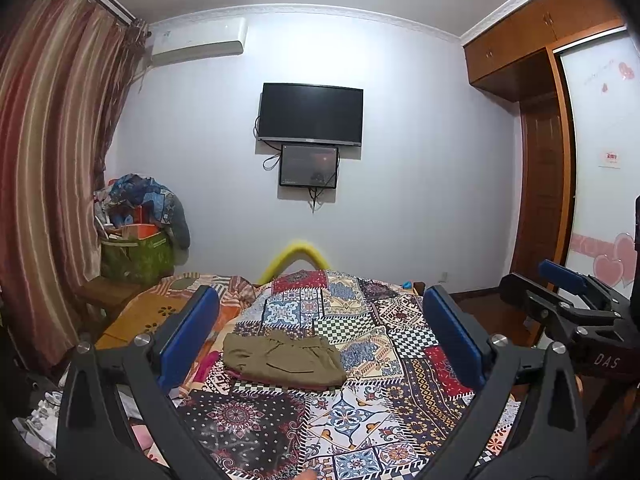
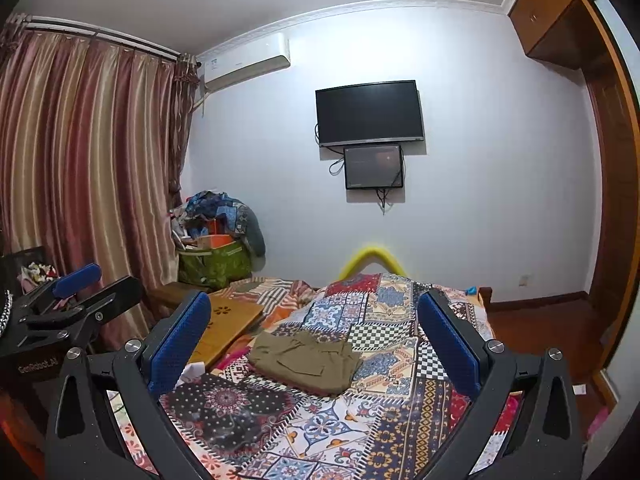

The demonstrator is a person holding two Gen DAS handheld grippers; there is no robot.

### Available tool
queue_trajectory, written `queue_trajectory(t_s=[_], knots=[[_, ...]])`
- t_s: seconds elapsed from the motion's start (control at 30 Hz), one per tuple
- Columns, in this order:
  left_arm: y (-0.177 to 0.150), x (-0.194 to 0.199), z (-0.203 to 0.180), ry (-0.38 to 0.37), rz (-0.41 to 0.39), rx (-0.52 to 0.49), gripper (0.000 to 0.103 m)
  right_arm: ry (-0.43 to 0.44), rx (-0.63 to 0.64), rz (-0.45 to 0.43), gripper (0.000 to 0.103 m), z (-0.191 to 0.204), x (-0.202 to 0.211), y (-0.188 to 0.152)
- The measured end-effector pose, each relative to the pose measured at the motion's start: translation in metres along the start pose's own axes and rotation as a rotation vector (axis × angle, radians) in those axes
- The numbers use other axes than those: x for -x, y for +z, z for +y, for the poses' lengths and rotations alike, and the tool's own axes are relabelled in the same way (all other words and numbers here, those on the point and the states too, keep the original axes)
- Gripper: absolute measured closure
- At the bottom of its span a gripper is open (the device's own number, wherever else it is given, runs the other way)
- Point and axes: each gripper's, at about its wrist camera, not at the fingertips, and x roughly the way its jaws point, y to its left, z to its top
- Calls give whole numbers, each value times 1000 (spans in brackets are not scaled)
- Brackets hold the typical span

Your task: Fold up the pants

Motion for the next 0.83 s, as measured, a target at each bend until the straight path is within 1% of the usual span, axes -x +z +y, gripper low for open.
queue_trajectory(t_s=[0.17, 0.57, 0.73, 0.83], knots=[[-2, -3, 2, -18, 18, 15, 0, 1, 0, -1, 0, 0, 0, 0], [-4, -5, -1, -14, 23, 22, 0, -3, -1, 13, 0, -1, -4, -2], [-5, -6, -3, 8, 13, 10, 0, -4, -2, 17, 0, 0, -4, -3], [-6, -10, -6, -4, 28, 5, 0, -8, -4, 22, 0, -2, -5, -5]])
